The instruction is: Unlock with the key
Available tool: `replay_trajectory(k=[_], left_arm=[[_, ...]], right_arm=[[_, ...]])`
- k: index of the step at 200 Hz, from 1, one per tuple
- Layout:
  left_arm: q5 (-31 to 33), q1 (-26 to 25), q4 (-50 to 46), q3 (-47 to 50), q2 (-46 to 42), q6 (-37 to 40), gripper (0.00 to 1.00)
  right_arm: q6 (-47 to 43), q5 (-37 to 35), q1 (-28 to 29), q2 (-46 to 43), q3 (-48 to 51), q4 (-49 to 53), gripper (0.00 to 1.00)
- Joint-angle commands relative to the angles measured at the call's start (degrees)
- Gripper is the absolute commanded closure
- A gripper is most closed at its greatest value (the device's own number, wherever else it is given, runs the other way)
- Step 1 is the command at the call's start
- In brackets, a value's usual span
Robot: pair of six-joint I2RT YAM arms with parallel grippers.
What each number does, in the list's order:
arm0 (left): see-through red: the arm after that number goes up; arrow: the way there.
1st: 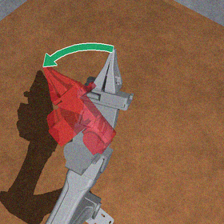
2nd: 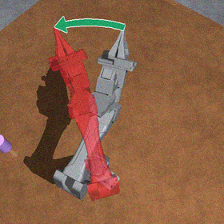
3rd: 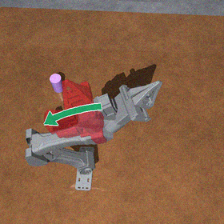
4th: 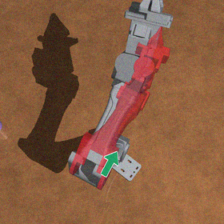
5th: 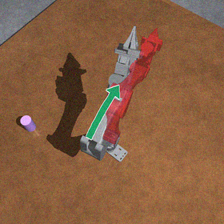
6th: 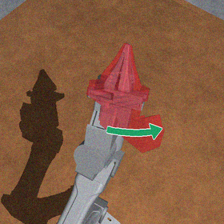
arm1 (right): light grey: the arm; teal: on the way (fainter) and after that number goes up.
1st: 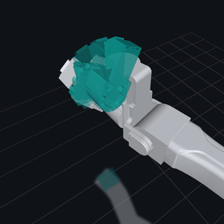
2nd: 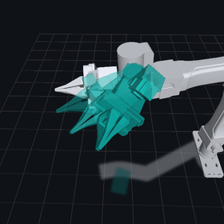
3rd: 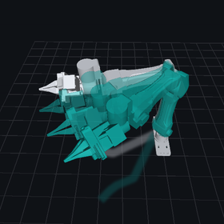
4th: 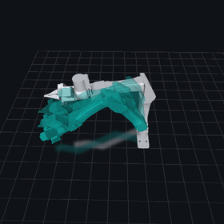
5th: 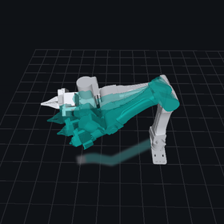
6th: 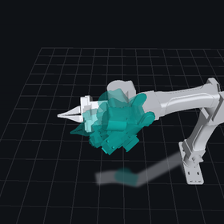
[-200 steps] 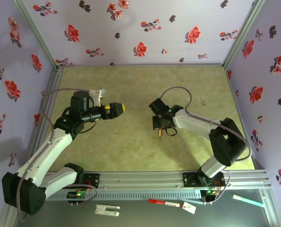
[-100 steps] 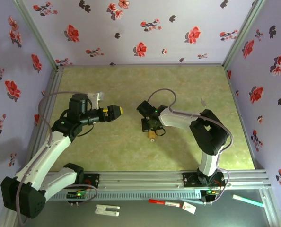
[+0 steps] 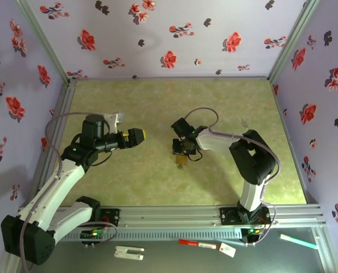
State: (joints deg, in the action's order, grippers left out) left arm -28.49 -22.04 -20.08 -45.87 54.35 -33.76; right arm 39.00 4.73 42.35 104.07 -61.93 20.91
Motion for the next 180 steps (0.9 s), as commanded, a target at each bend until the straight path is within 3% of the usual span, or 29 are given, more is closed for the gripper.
replay_trajectory(k=[1, 44, 62, 105, 140, 180], left_arm=[[0.27, 0.80, -1.00, -0.23, -1.43, 0.64, 0.00], [0.36, 1.44, -2.96, -3.50, -1.35, -0.24, 0.00], [0.70, 1.70, -3.89, -5.72, -1.61, -0.45, 0.00], [1.38, 2.16, -5.02, -13.29, -1.74, -0.09, 0.00], [1.77, 2.18, -4.58, -17.58, -1.86, 0.74, 0.00], [1.81, 2.18, -4.18, -18.72, -1.53, 1.38, 0.00]], right_arm=[[-1.29, -0.24, -0.51, -1.38, -1.40, 1.93, 0.73], [-5.71, -2.09, -1.19, -8.36, -6.27, 10.54, 0.49], [-7.91, -2.80, -2.27, -15.63, -7.35, 13.63, 0.32], [-13.75, -12.80, -10.35, -32.57, -13.05, 29.18, 0.10], [-14.47, -10.44, -25.38, -42.08, -13.06, 36.33, 0.09], [-13.27, -2.24, -38.41, -42.33, -8.39, 34.57, 0.11]])
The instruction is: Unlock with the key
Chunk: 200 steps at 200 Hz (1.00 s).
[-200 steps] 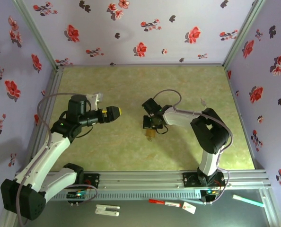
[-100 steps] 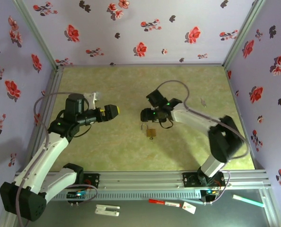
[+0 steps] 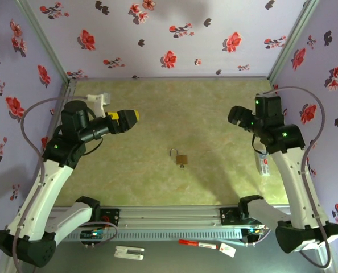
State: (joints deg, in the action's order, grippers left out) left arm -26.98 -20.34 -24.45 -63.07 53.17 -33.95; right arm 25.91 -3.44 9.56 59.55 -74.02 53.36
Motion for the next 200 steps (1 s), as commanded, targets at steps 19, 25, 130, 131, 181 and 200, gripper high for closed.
replay_trajectory(k=[19, 25, 130, 131, 181, 200], left_arm=[[0.21, 0.47, 0.01, -1.06, -0.51, 1.62, 0.00], [0.11, 0.47, -0.06, -0.71, -0.53, 1.42, 0.00], [1.83, 0.56, -2.72, 2.23, -1.58, 1.59, 0.00], [1.79, 0.56, -2.71, 2.23, -1.54, 1.60, 0.00], [2.18, 0.65, -2.50, 2.42, -0.28, 1.65, 0.00], [2.16, 0.61, -2.27, 2.54, 0.17, 1.49, 0.00]], right_arm=[[1.95, 14.10, -13.20, 6.70, 7.39, -4.60, 0.15], [2.89, 15.88, -15.70, 9.12, 8.28, -7.09, 0.18], [18.81, 21.78, -25.65, 49.21, -1.48, -24.66, 0.47], [18.86, 21.71, -25.65, 49.32, -1.57, -24.73, 0.48], [20.34, 21.74, -25.62, 53.69, -2.27, -25.58, 0.52], [20.31, 21.39, -25.64, 53.40, -1.51, -25.60, 0.53]])
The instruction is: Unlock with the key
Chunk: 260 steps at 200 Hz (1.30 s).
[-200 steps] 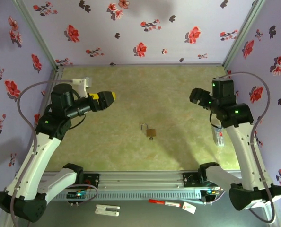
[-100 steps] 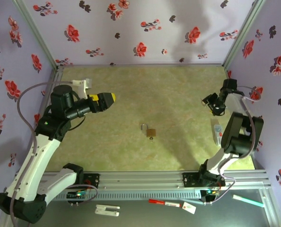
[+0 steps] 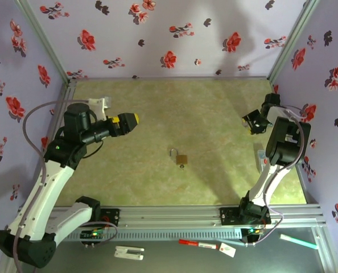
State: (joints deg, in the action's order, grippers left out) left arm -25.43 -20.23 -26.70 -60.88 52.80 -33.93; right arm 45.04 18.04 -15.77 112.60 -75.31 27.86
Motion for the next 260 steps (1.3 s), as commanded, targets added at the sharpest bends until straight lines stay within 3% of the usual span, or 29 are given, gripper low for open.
replay_trajectory(k=[1, 91, 149, 210, 260], left_arm=[[0.58, 0.48, -0.02, 0.39, 0.55, 1.49, 0.00], [0.56, 0.69, 0.64, 1.46, 0.51, 0.86, 0.00], [0.61, 1.24, 0.59, 1.42, 0.67, -0.09, 0.00], [0.63, 1.32, -0.07, 1.38, 0.55, -0.80, 0.00], [0.15, 1.29, 0.48, 1.95, 0.44, -1.11, 0.00]], right_arm=[[1.10, -0.06, -0.27, 0.39, -0.20, -0.05, 0.52], [0.23, -1.86, 0.28, 3.43, -1.35, 3.33, 0.56], [-1.93, -5.68, 1.74, 10.98, -9.97, 12.78, 0.68], [-5.29, -9.31, 3.45, 19.27, -21.57, 23.80, 0.89], [-7.75, -9.15, 4.04, 16.30, -18.13, 22.45, 1.00]])
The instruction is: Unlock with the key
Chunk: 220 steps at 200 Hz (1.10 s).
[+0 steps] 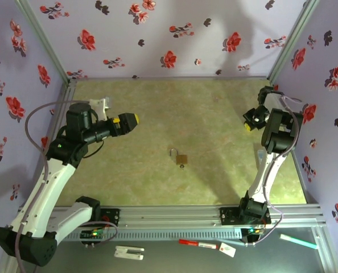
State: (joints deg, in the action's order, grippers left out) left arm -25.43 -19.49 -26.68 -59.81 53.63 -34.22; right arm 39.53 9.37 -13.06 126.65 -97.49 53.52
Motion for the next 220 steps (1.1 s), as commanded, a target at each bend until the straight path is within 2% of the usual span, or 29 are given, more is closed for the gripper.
replay_trajectory(k=[1, 23, 56, 73, 91, 119, 134, 182, 220], left_arm=[[0.13, 0.57, 0.51, 0.90, -0.38, -0.84, 0.00], [-1.02, 0.52, 1.76, 1.14, 0.11, -1.40, 0.00], [-1.15, 0.54, 3.32, 1.45, 1.28, -1.83, 0.00], [-1.29, 0.53, 3.20, 0.38, 4.01, -2.09, 0.00], [-1.02, 0.43, 1.73, -1.65, 7.97, -1.56, 0.00], [-0.82, 0.40, 3.26, -2.63, 12.31, -0.65, 0.00], [-0.81, 0.31, 3.82, -3.39, 14.54, 0.85, 0.00], [2.31, -0.18, 0.59, -7.87, 23.70, 6.94, 0.00], [1.39, -0.31, 3.05, -10.38, 30.08, 6.93, 0.00]], right_arm=[[-2.30, -0.48, 1.39, 2.13, 4.15, -3.27, 1.00], [-3.62, 0.83, 1.76, -1.34, 6.89, -4.61, 1.00], [-6.55, 2.25, 3.31, -7.49, 8.30, -4.79, 0.88], [-8.57, 2.50, 4.80, -10.72, 8.20, -5.08, 0.78], [-10.99, 2.40, 7.04, -13.83, 7.72, -6.47, 0.60], [-16.55, 1.38, 11.78, -16.25, 5.84, -11.30, 0.42], [-17.85, 1.08, 13.17, -14.28, 2.72, -12.26, 0.38], [-21.22, 3.12, 15.48, -2.43, -13.57, -12.61, 0.33], [-21.36, 0.68, 16.39, 9.49, -30.34, -8.27, 0.33]])
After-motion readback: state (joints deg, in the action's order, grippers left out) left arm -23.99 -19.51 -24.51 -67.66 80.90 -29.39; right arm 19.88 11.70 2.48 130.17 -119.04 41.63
